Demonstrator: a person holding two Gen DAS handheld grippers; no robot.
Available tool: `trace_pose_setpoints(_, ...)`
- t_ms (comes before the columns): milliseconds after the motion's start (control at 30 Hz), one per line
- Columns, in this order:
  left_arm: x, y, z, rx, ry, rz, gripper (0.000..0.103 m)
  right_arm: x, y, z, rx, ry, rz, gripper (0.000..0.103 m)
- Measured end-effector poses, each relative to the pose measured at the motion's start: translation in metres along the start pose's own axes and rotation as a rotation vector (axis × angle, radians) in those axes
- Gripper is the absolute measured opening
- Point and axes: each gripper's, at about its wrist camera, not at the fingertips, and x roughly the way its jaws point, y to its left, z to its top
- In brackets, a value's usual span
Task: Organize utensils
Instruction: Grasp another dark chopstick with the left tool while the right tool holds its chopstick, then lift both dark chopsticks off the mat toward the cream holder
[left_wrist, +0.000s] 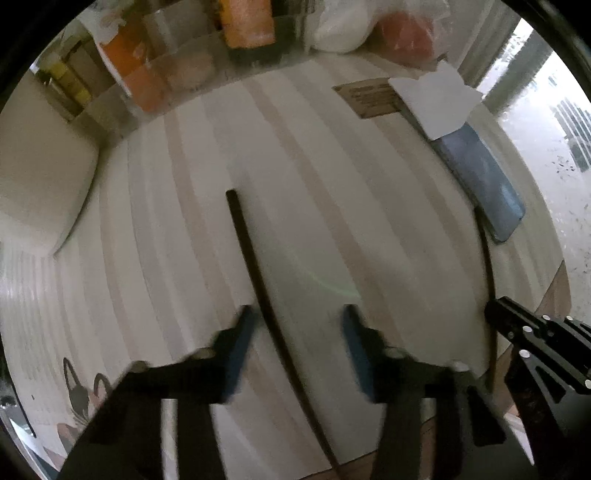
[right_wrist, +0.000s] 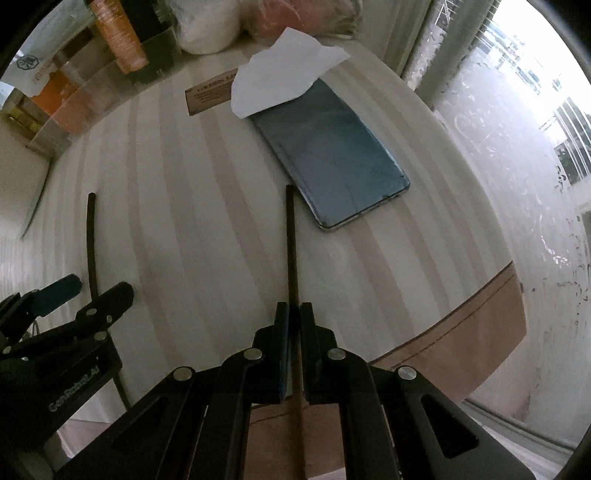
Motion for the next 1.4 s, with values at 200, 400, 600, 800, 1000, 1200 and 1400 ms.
trace_pose_setpoints(200,-0.001,0.012,-0.004,-0.013,-0.003,-0.004,0.005,0.005,-0.003,0.009,-0.005,0.008,0.003,0.006)
trace_pose_setpoints(400,0.003,0.081,-0.027,-0.089,0.007,0.029,0.005,-0.001,0.047,0.008,-0.047,0.033,0.048,0.006)
trace_pose_setpoints(600,-0.002,0.156,-0.060,-0.208,0.030,0.078,0.005,-0.001,0.096,0.006,-0.118,0.057,0.117,0.006)
trace_pose_setpoints(800,-0.007,0.216,-0.102,-0.328,0.041,0.115,0.005,-0.003,0.172,0.003,-0.236,0.085,0.191,0.006)
trace_pose_setpoints(1000,-0.012,0.254,-0.123,-0.408,0.039,0.078,0.005,-0.005,0.240,-0.002,-0.363,0.091,0.199,0.006)
trace_pose_setpoints(1200,-0.016,0.280,-0.109,-0.413,0.037,0.041,0.007,-0.011,0.270,-0.004,-0.419,0.096,0.160,0.006)
trace_pose_setpoints(1400,-0.010,0.295,-0.096,-0.474,0.035,-0.085,0.025,-0.011,0.271,0.015,-0.407,0.132,0.172,0.006)
